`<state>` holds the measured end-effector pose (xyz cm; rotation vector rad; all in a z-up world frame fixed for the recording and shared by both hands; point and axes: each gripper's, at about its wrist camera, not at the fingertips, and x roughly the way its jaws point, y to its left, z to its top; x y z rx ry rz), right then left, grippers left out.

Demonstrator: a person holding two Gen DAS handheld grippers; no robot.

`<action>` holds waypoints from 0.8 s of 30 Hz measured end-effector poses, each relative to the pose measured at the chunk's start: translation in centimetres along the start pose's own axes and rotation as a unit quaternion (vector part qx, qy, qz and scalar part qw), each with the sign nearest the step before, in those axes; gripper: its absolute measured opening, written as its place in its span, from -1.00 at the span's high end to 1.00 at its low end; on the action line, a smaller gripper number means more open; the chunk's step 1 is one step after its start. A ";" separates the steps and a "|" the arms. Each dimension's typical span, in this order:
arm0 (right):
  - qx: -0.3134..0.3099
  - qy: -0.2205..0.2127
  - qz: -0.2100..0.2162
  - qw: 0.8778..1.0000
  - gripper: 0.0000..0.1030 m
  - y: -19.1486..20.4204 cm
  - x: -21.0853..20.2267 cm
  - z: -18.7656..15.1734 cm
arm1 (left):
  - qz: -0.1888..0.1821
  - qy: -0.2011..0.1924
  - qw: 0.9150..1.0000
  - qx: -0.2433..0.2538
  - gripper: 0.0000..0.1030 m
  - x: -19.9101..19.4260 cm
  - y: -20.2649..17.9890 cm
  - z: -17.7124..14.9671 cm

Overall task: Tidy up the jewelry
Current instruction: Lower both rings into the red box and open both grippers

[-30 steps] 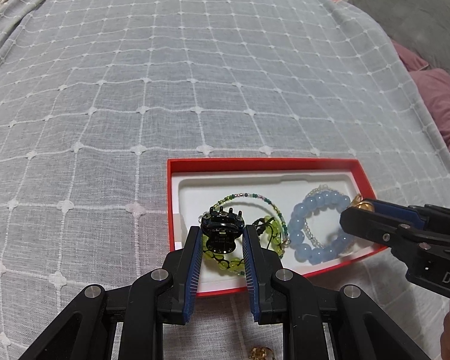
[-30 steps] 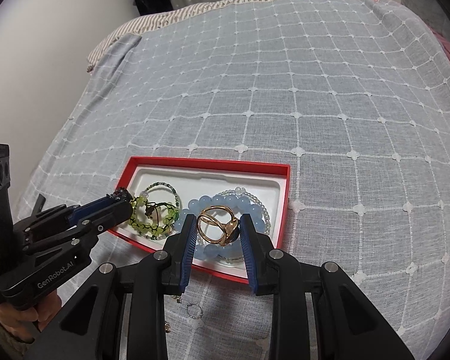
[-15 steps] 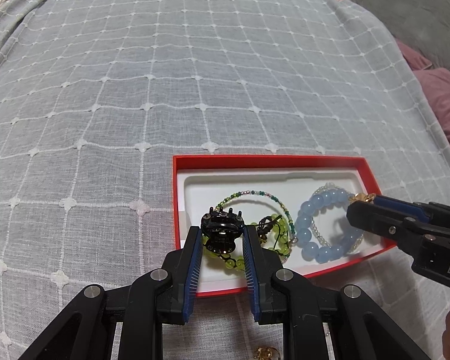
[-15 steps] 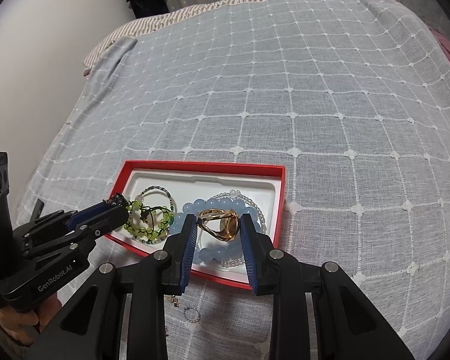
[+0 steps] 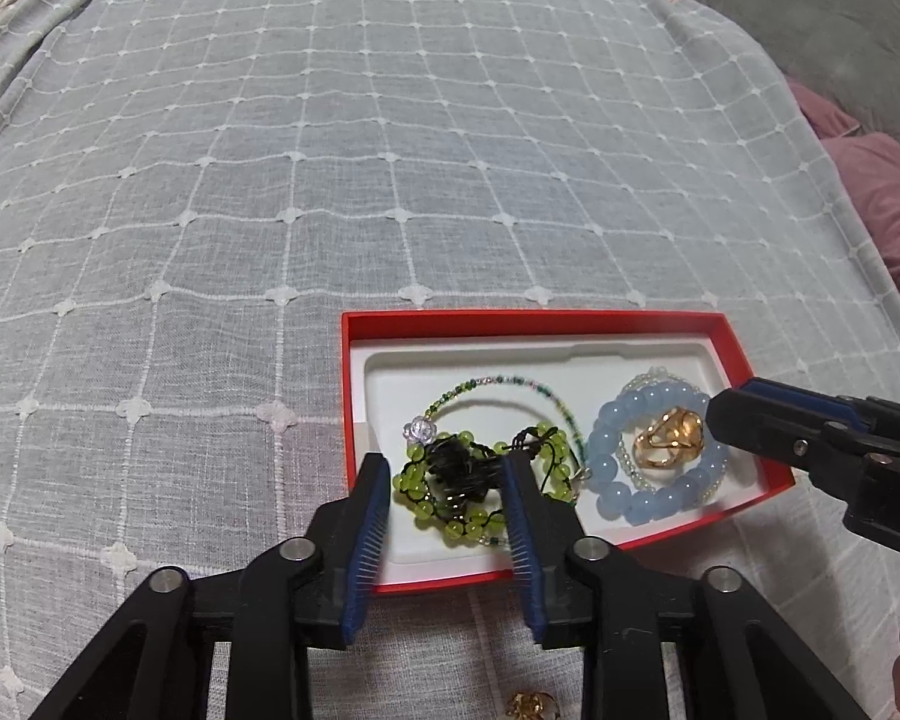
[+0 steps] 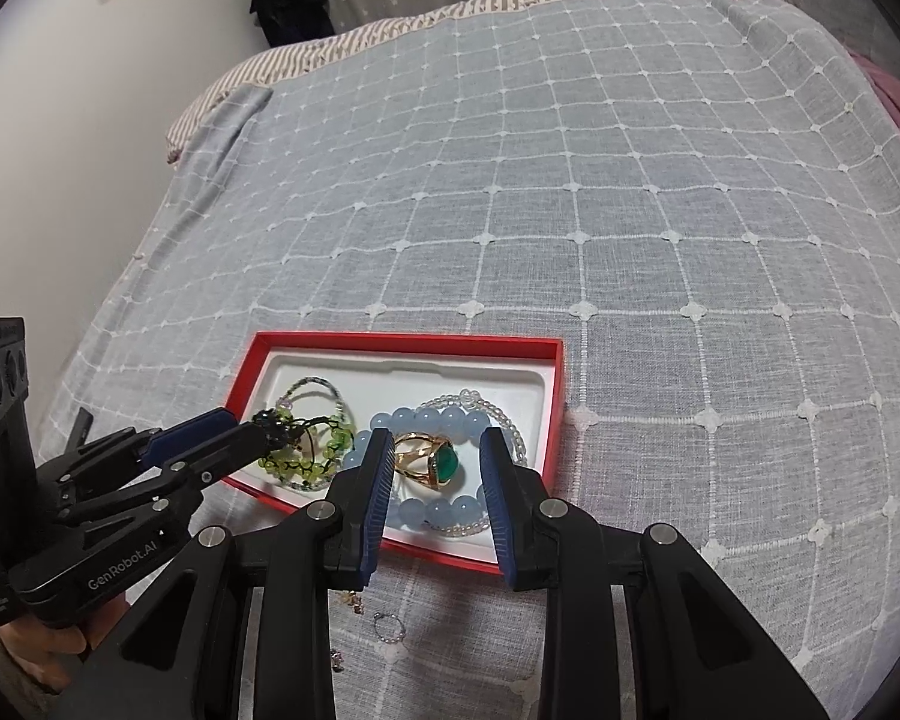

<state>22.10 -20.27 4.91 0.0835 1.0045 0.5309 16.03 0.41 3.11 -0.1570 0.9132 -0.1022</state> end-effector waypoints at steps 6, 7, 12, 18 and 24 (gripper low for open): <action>0.005 -0.010 0.014 1.000 0.39 0.0 -1.6 -0.3 | -0.012 -0.024 1.000 -0.016 0.34 -1.7 0.8 0.2; 0.007 -0.015 0.017 1.000 0.39 0.0 -2.1 -0.4 | -0.013 -0.028 0.999 -0.018 0.34 -2.1 1.0 0.3; 0.011 -0.024 0.024 0.999 0.39 -0.1 -4.0 -1.2 | 0.004 -0.051 0.998 -0.026 0.27 -4.1 2.2 0.0; -0.017 -0.026 0.000 1.000 0.38 0.2 -5.3 -2.7 | 0.040 -0.043 0.998 -0.015 0.26 -4.3 2.4 -1.7; -0.021 -0.045 -0.003 0.999 0.38 0.1 -6.7 -2.8 | 0.031 -0.029 0.999 -0.009 0.26 -4.5 1.7 -3.0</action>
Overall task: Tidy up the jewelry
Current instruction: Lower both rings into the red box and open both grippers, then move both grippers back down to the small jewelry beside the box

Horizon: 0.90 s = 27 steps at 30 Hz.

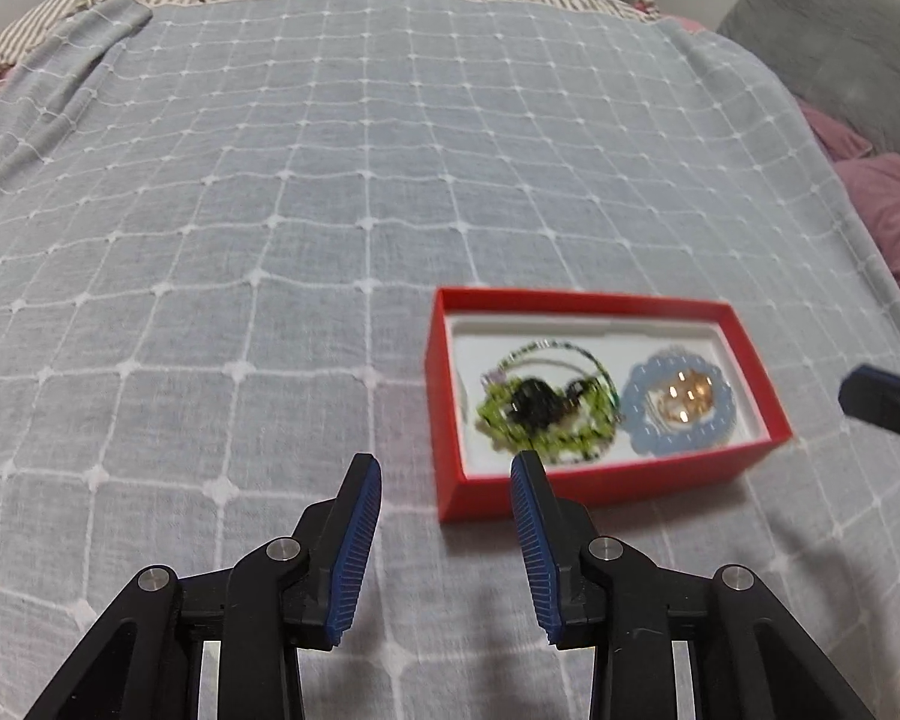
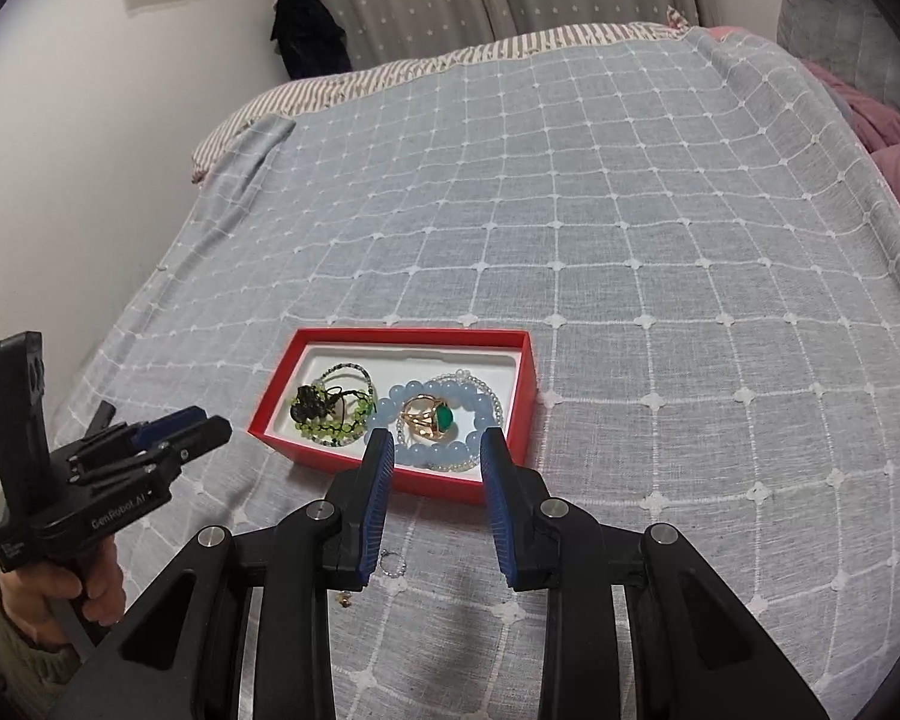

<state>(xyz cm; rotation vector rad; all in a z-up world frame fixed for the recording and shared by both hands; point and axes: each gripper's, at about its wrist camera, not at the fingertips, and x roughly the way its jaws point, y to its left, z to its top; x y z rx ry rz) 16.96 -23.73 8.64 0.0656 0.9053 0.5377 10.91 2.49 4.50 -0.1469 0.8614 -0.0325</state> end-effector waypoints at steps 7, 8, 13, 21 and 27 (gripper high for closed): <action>-0.021 0.015 -0.006 1.000 0.38 0.9 0.3 -1.2 | -0.011 0.024 1.000 0.014 0.26 0.3 -1.0 -1.6; -0.023 0.016 -0.007 1.000 0.38 1.0 0.3 -1.4 | -0.014 0.027 0.999 0.015 0.26 0.3 -1.1 -1.8; -0.028 0.028 -0.016 0.999 0.38 1.0 0.9 -2.0 | -0.032 0.045 0.998 0.023 0.25 0.6 -1.8 -2.9; -0.039 0.038 -0.027 0.998 0.38 1.5 1.7 -2.4 | -0.048 0.061 0.996 0.052 0.09 1.0 -3.5 -3.9; -0.041 0.050 -0.034 0.997 0.38 1.5 2.5 -2.7 | -0.047 0.068 0.994 0.072 0.07 1.5 -4.5 -4.5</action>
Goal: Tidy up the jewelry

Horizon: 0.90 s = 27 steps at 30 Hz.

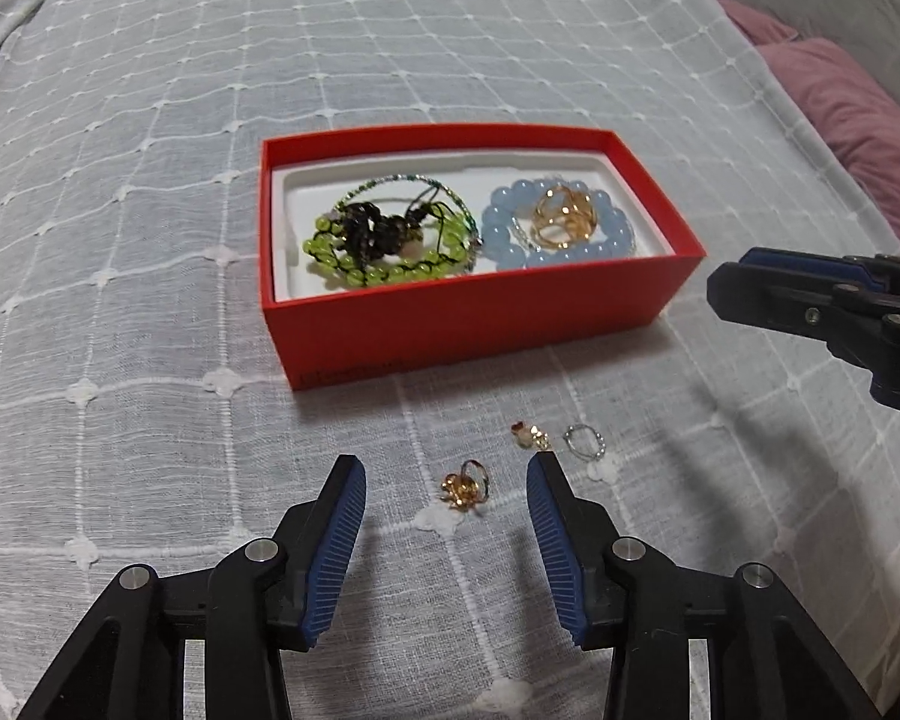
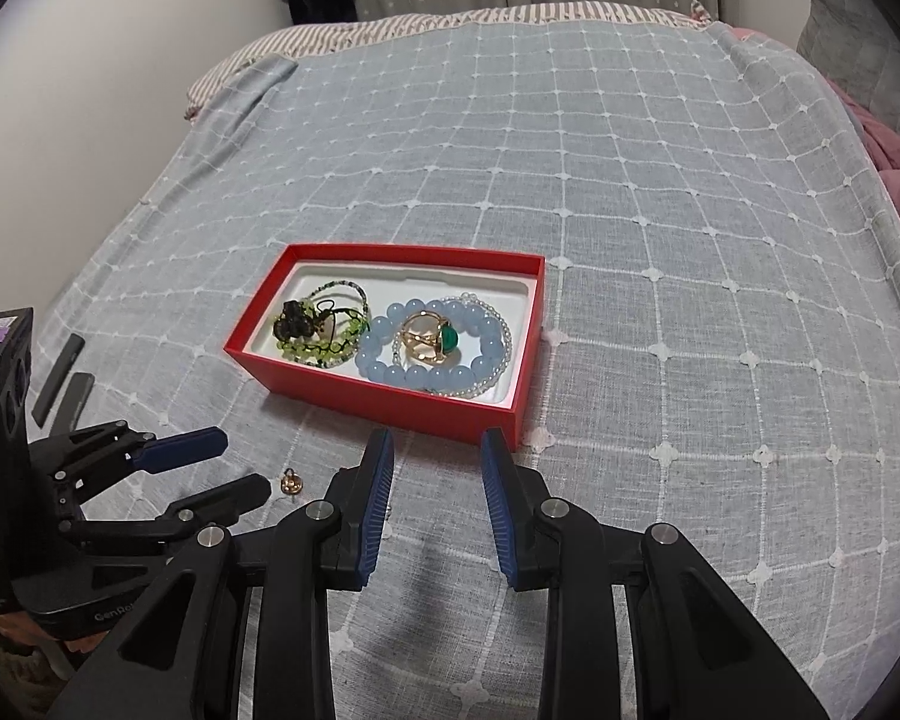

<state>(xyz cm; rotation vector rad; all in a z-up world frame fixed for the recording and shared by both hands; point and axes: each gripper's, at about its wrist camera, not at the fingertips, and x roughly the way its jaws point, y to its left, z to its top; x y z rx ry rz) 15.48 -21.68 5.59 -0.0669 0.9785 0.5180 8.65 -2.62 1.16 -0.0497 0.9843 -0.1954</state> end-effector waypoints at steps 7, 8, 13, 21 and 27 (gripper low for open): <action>-0.010 0.019 -0.015 1.000 0.37 0.5 1.2 -0.5 | -0.001 0.014 1.000 0.010 0.07 1.2 -0.6 -0.3; -0.013 0.021 -0.015 1.000 0.37 0.7 1.3 -0.6 | 0.000 0.015 1.000 0.012 0.07 1.3 -0.7 -0.3; -0.023 0.032 -0.020 0.999 0.35 0.9 2.0 -0.8 | 0.005 0.021 1.000 0.019 0.07 1.8 -1.1 -0.5; -0.035 0.042 -0.018 0.998 0.20 1.4 2.2 -1.0 | 0.003 0.018 1.000 0.023 0.35 1.9 -1.3 -0.4; -0.036 0.055 -0.019 0.998 0.20 1.3 2.9 -1.2 | 0.009 0.022 0.999 0.023 0.94 2.7 -1.3 -0.3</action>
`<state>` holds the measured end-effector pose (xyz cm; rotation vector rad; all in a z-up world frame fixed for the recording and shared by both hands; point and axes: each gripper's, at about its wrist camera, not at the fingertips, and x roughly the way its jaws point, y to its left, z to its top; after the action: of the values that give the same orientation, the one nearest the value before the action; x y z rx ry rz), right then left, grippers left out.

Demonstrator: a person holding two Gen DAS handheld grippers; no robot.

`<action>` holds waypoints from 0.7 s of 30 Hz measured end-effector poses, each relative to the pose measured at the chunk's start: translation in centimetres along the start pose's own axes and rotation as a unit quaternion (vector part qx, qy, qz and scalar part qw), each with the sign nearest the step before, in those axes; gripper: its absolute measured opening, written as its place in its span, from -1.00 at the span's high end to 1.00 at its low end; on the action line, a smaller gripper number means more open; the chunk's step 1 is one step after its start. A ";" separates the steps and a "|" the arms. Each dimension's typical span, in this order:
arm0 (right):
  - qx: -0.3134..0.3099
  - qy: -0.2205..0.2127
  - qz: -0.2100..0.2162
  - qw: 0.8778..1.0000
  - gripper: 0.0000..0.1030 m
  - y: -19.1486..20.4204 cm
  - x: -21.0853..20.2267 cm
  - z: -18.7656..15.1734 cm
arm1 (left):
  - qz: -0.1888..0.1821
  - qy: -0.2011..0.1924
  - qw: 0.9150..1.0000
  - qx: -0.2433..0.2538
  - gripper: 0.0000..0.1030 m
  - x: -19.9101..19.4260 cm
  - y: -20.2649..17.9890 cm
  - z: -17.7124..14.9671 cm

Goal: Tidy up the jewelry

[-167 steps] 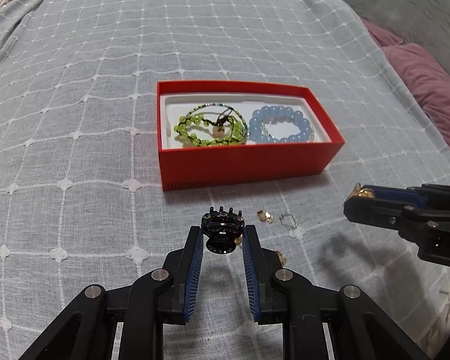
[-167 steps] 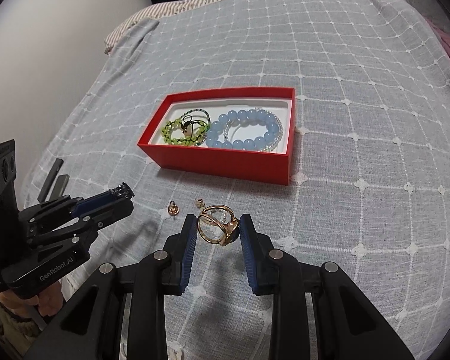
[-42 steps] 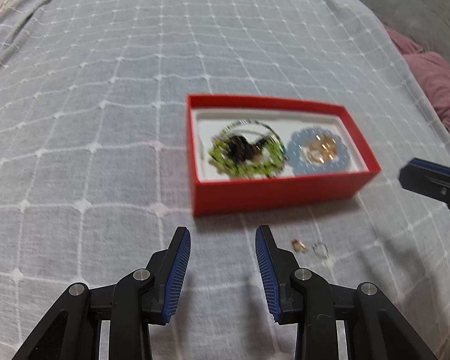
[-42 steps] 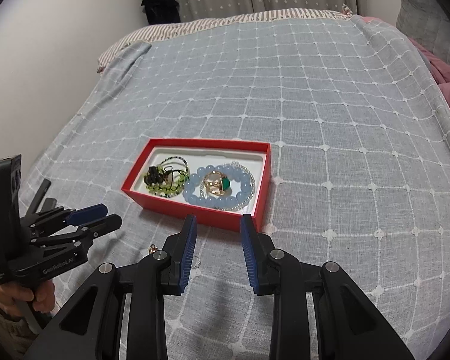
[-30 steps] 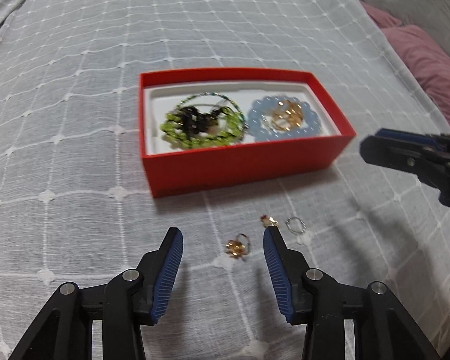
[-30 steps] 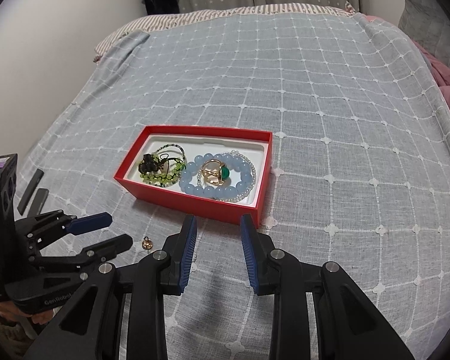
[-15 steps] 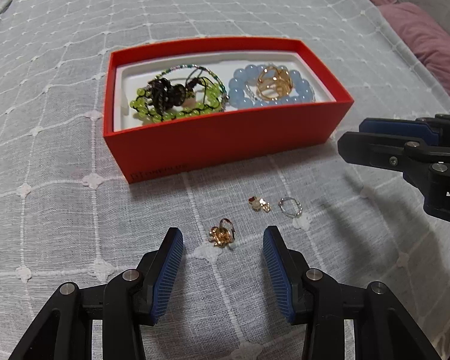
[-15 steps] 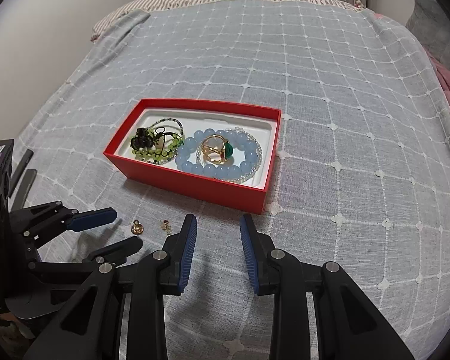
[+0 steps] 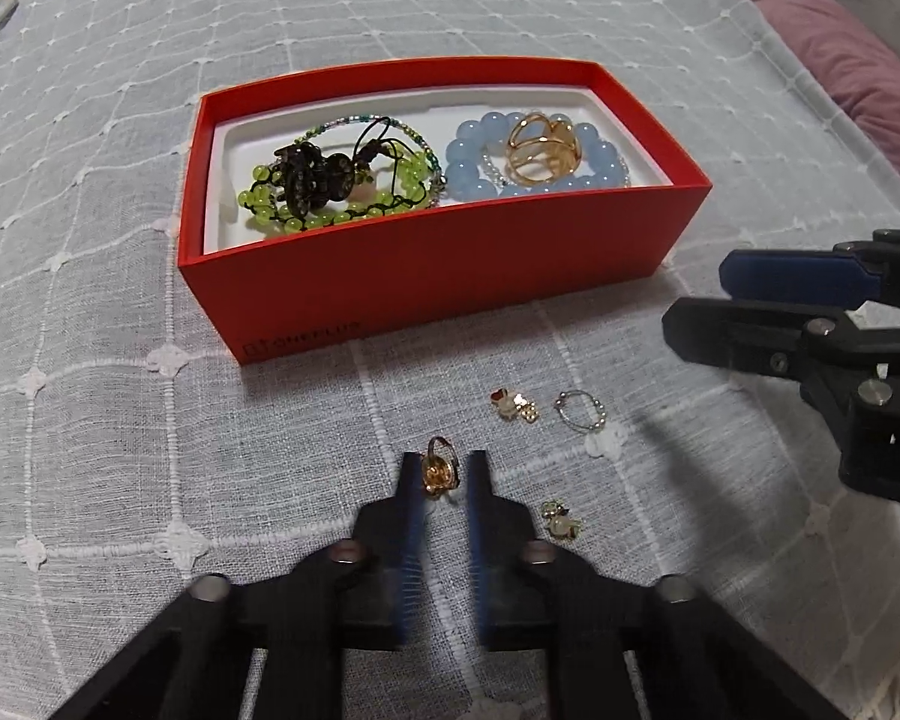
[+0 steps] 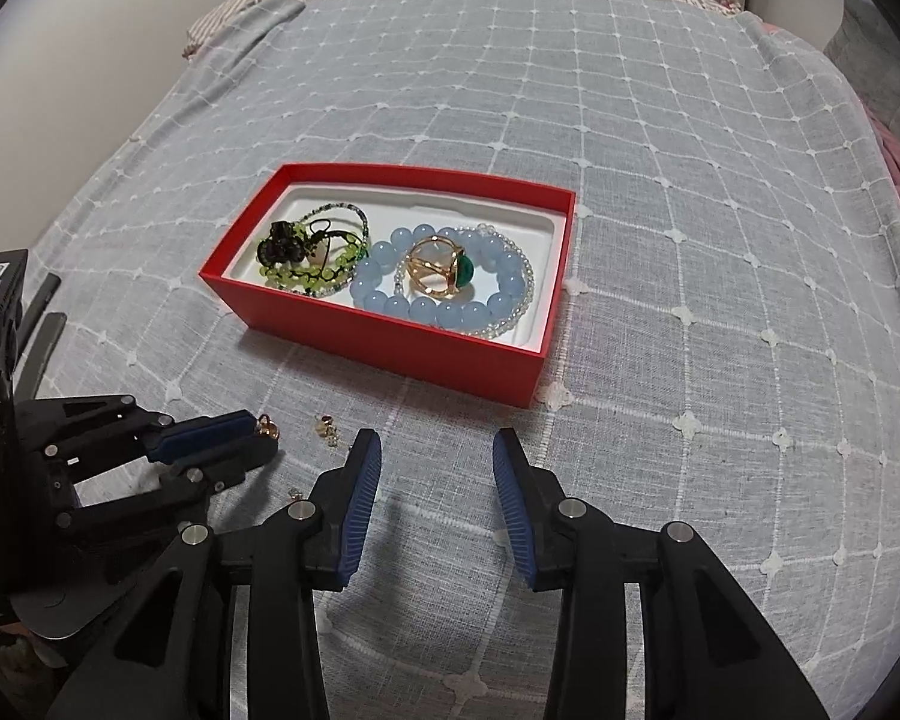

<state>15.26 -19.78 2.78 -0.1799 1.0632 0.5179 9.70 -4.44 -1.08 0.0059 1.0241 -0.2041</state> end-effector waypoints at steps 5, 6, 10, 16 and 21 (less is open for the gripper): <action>-0.014 0.005 0.017 1.000 0.20 0.4 0.5 -0.2 | 0.002 -0.002 1.000 -0.008 1.00 0.0 0.2 0.2; -0.017 0.007 0.019 1.000 0.20 0.5 0.6 -0.2 | 0.003 -0.004 1.000 -0.011 1.00 -0.1 0.3 0.2; -0.036 0.016 0.022 0.999 0.20 0.8 1.4 -0.5 | -0.001 -0.010 1.000 -0.025 1.00 -0.7 1.3 0.3; -0.064 0.031 0.040 0.997 0.20 1.7 3.1 -0.9 | -0.005 -0.023 0.998 -0.052 1.00 -1.6 2.7 0.5; -0.086 0.032 0.042 0.995 0.20 2.5 4.2 -1.2 | -0.011 -0.027 0.998 -0.062 1.00 -1.9 3.3 0.7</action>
<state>14.68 -16.71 -1.13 -0.3076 1.0926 0.6839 9.95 -0.95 0.61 -0.1226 0.9823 -0.1592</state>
